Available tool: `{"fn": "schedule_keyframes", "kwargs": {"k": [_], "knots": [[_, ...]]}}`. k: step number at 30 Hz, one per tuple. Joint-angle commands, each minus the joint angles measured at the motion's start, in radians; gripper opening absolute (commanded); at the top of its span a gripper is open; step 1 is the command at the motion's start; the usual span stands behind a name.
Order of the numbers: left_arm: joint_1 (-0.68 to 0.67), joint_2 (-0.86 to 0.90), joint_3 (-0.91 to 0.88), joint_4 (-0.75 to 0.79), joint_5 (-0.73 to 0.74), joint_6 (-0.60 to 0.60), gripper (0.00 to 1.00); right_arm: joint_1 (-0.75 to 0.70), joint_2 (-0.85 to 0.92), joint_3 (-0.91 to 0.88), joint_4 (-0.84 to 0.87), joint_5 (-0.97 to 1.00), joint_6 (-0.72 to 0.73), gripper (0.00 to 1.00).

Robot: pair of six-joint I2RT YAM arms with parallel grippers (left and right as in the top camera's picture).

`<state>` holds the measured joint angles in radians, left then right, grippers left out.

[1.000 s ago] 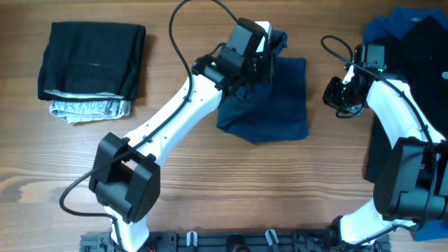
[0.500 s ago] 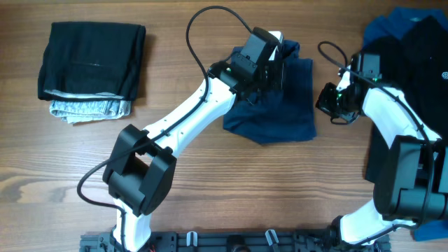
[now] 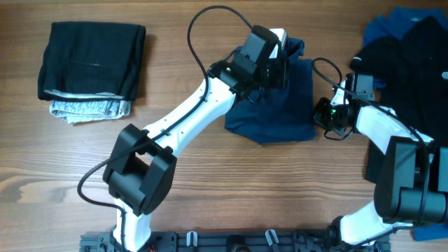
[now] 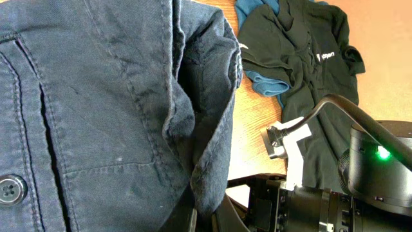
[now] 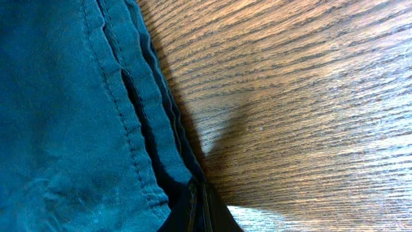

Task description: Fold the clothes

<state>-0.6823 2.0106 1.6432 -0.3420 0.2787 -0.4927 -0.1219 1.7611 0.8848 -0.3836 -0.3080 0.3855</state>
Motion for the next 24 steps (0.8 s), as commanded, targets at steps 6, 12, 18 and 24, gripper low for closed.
{"fn": "schedule_keyframes", "kwargs": {"k": [6,12,18,24], "knots": [[-0.068,0.051,0.023,0.032,0.008,-0.014,0.04,0.001,0.000,-0.028,-0.010,-0.015,0.011,0.04],[-0.069,0.079,0.023,0.059,0.010,-0.014,0.20,0.001,0.000,-0.028,-0.008,-0.015,0.011,0.04],[0.015,0.036,0.026,0.071,0.009,-0.008,0.26,-0.011,-0.048,0.054,-0.076,-0.004,-0.079,0.06],[0.177,0.035,0.024,-0.198,-0.003,0.173,0.17,0.013,-0.191,0.257,-0.393,-0.234,-0.251,0.12]]}}
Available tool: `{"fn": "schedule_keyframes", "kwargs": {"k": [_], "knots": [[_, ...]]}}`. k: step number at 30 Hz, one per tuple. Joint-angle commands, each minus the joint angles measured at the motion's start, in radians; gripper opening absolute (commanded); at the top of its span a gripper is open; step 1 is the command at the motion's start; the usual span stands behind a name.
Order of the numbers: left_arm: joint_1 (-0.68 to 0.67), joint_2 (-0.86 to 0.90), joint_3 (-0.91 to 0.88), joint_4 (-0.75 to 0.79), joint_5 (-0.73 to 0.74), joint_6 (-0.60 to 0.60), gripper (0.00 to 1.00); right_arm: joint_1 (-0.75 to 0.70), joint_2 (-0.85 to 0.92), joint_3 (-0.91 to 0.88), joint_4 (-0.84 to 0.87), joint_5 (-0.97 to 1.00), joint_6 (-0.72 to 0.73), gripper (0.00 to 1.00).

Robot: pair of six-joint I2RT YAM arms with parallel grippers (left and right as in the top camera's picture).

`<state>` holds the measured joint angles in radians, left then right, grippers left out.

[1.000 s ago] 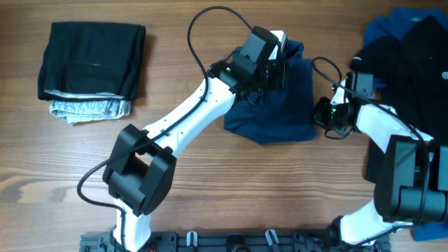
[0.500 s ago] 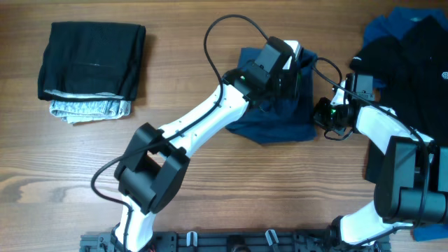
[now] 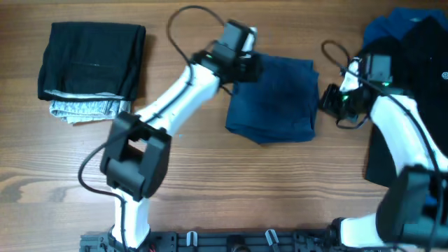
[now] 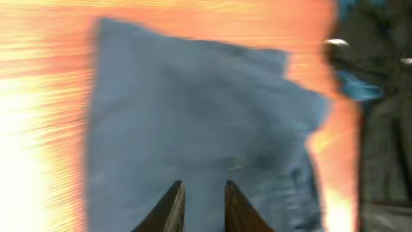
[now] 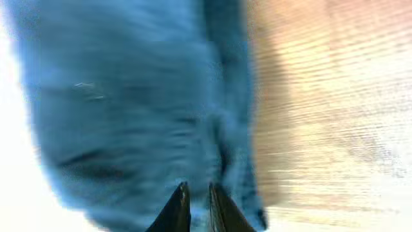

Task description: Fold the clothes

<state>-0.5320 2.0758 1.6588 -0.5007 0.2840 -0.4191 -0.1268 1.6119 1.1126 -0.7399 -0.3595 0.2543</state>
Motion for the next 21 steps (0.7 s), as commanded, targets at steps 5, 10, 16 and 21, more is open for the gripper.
{"fn": "schedule_keyframes", "kwargs": {"k": [5,10,16,21], "knots": [[0.021,0.019,-0.019,-0.042,-0.031,0.101,0.18,0.069,-0.014,-0.072,-0.024,-0.196,-0.150,0.04],[-0.014,0.142,-0.019,-0.024,-0.031,0.098,0.19,0.074,0.058,-0.306,0.216,-0.099,-0.040,0.04],[-0.020,0.164,-0.019,-0.007,-0.045,0.102,0.13,0.074,0.124,-0.422,0.327,0.027,0.120,0.04],[-0.001,-0.021,0.019,0.003,-0.050,0.102,0.04,0.074,0.117,-0.373,0.278,-0.023,0.111,0.04]]}}
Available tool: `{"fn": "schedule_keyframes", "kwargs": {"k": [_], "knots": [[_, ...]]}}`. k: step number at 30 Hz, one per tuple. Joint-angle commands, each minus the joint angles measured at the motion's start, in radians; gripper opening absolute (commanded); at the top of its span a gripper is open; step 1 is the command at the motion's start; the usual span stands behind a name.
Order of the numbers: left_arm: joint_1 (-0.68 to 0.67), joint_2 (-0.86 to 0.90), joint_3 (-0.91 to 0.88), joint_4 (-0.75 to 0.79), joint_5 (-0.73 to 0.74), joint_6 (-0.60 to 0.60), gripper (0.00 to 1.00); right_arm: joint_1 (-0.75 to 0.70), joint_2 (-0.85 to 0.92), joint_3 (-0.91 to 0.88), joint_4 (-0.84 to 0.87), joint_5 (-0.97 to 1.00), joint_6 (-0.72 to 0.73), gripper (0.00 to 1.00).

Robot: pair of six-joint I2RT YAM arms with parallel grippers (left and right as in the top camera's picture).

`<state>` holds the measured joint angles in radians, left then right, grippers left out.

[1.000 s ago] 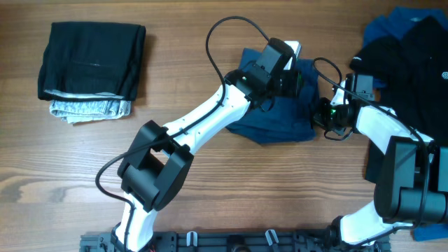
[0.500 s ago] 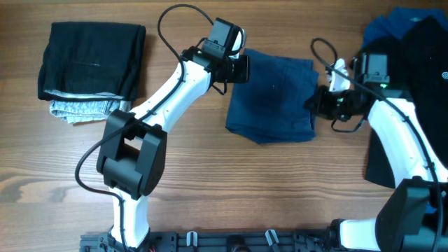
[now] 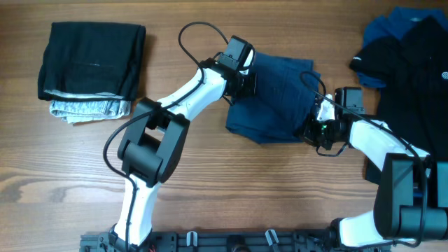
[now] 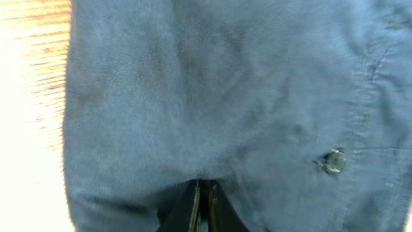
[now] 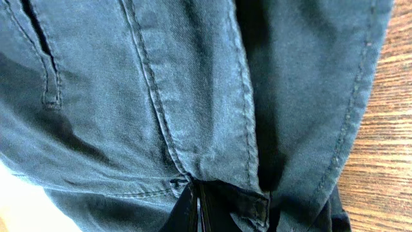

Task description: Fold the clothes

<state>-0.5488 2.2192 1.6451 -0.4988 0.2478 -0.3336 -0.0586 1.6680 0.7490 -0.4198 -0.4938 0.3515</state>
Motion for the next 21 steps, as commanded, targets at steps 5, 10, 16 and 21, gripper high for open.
{"fn": "schedule_keyframes", "kwargs": {"k": [5,10,16,21], "knots": [[0.017,-0.312,0.032,-0.134,-0.013,0.016,0.04,0.006,-0.010,0.261,-0.270,0.066,-0.071,0.04],[-0.035,-0.219,-0.023,-0.222,0.002,0.015,0.04,0.006,-0.021,0.403,-0.150,0.097,-0.113,0.04],[-0.106,-0.111,-0.025,-0.095,0.106,0.012,0.04,0.006,0.098,0.402,0.040,0.182,-0.113,0.04],[-0.142,-0.076,-0.025,-0.021,0.160,0.013,0.04,0.006,0.318,0.402,0.287,0.195,-0.116,0.05]]}}
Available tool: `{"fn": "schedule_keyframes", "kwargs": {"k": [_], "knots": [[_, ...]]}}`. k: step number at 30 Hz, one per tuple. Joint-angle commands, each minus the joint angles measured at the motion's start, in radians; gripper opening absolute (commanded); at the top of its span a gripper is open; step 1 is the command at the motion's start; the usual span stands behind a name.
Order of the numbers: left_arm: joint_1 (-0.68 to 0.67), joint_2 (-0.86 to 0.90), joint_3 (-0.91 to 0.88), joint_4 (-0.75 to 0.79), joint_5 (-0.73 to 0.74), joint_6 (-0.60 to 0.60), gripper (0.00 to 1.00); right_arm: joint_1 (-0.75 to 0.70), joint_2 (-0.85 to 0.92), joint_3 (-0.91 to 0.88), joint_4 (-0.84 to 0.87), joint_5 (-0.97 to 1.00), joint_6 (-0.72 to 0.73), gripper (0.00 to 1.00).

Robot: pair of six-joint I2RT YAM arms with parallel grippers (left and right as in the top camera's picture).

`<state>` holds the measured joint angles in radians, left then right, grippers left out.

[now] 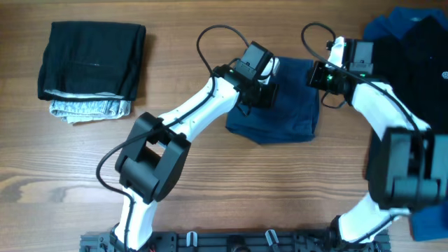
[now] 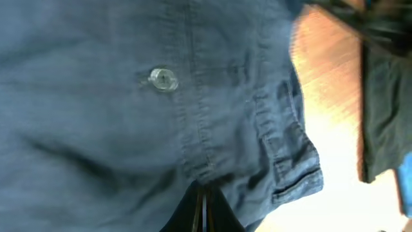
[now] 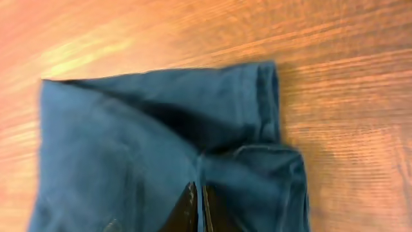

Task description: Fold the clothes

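Observation:
A dark blue buttoned garment (image 1: 280,115) lies folded into a rough rectangle at the middle of the table. My left gripper (image 1: 264,89) rests on its upper left part. In the left wrist view the fabric (image 2: 129,129) fills the frame, and creases gather at the shut tips of the left gripper (image 2: 203,196). My right gripper (image 1: 320,77) is at the garment's upper right corner. In the right wrist view the right gripper (image 3: 197,200) is shut above the flat cloth (image 3: 129,148), with no fabric lifted.
A stack of folded clothes (image 1: 91,66), black over grey, sits at the far left. A loose pile of black and blue clothes (image 1: 413,49) lies at the right edge, close behind my right arm. Bare wood (image 1: 280,189) spans the front.
My left gripper has moved from the garment's upper left edge to further right on its top part. My right gripper has moved from the lower right corner to the upper right corner. The garment lies squarer.
At first my left gripper held a bunched flap at the garment's top right, with my right gripper at its right edge. Then the garment lay flat with both grippers off its sides. Then both gripped its edges, upper left and lower right. Now both are at its top.

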<state>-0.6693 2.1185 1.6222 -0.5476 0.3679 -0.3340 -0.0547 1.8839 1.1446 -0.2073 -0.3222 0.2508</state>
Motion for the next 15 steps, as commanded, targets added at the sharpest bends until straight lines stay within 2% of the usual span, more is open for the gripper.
{"fn": "schedule_keyframes", "kwargs": {"k": [1,4,8,13,15], "knots": [[-0.029,0.031,-0.002,0.037,0.043,0.013,0.04,0.002,0.132,0.007,0.104,0.024,-0.015,0.04],[-0.060,0.047,-0.002,0.053,0.044,0.013,0.04,0.002,0.217,0.007,0.154,0.023,-0.011,0.04],[-0.097,0.116,-0.002,0.084,0.095,0.013,0.04,0.003,0.237,0.007,0.115,0.008,-0.012,0.04],[-0.059,0.158,-0.002,0.213,0.533,-0.018,0.04,0.003,0.237,0.007,0.102,0.008,-0.012,0.04],[-0.041,0.158,-0.002,0.231,0.559,-0.017,0.04,0.003,0.237,0.007,0.093,0.008,-0.012,0.04]]}}
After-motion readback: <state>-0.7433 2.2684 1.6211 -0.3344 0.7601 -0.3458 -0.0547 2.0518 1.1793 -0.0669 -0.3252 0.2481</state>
